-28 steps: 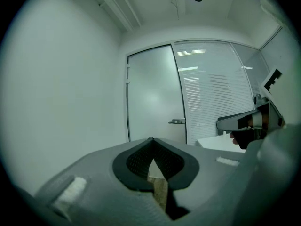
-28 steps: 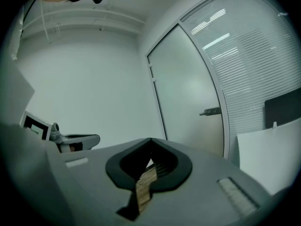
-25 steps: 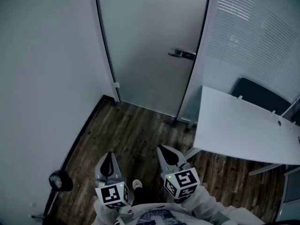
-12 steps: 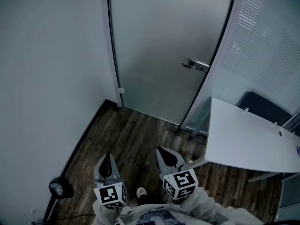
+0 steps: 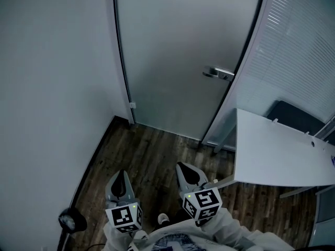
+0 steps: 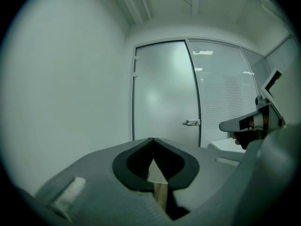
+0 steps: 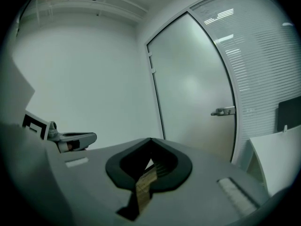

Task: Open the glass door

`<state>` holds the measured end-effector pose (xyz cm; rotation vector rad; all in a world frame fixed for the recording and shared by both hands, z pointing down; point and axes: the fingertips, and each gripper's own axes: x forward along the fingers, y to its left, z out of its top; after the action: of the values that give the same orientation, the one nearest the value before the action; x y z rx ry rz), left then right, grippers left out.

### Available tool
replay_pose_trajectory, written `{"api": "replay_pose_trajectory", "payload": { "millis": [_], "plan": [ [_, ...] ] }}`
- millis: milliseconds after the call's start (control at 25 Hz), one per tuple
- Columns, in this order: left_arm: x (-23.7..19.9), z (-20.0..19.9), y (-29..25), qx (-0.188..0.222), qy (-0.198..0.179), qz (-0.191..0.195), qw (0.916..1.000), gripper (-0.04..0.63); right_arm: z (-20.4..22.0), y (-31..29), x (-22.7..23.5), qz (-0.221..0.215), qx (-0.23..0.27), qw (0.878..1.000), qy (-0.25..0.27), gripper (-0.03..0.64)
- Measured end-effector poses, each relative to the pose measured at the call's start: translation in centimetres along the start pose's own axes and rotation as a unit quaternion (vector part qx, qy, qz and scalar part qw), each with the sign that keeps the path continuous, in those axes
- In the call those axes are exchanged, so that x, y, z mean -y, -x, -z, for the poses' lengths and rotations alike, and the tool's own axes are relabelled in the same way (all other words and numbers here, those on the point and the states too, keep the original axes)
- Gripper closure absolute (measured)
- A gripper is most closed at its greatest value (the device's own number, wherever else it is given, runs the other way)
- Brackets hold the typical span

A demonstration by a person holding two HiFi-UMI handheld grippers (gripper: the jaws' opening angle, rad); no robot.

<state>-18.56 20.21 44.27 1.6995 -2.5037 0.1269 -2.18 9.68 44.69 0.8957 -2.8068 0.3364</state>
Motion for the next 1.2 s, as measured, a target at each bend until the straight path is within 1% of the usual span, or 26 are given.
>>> {"api": "replay_pose_trajectory", "payload": {
  "millis": [160, 440, 560, 760, 880, 1000, 1120, 1200],
  "plan": [
    [0.7, 0.9, -1.5, -0.009, 0.001, 0.011, 0.9999, 0.592, 0.7, -1.3, 1.6, 0.014, -0.01, 1.0, -0.01, 0.612],
    [0.2, 2.3, -6.6, -0.028, -0.004, 0.011, 0.9995, 0.592, 1.1, -6.5, 3.9, 0.013, -0.018, 1.0, -0.02, 0.612],
    [0.2, 1.7, -9.7, -0.028, -0.012, 0.015, 0.9994, 0.592, 0.2, -9.3, 5.3, 0.012, -0.009, 1.0, -0.017, 0.612],
    [1.1, 0.6, -16.8, -0.027, -0.019, 0.038, 0.9987, 0.592, -1.4, -14.4, 8.9, 0.022, -0.007, 1.0, -0.021, 0.612],
    [2.5, 0.0, -21.0, -0.026, -0.019, 0.058, 0.9978, 0.592, -2.0, -16.8, 11.7, 0.035, -0.012, 0.999, -0.025, 0.612],
    [4.0, -0.7, -24.9, -0.025, -0.023, 0.088, 0.9956, 0.591, -3.0, -18.6, 14.2, 0.056, -0.014, 0.998, -0.03, 0.612],
    [6.0, -1.2, -28.5, -0.028, -0.022, 0.126, 0.9914, 0.592, -3.9, -19.9, 16.7, 0.081, -0.011, 0.996, -0.031, 0.612],
    [8.3, -1.2, -31.3, -0.03, -0.027, 0.156, 0.987, 0.591, -4.1, -20.6, 19.5, 0.098, -0.01, 0.995, -0.034, 0.612]
  ]
}}
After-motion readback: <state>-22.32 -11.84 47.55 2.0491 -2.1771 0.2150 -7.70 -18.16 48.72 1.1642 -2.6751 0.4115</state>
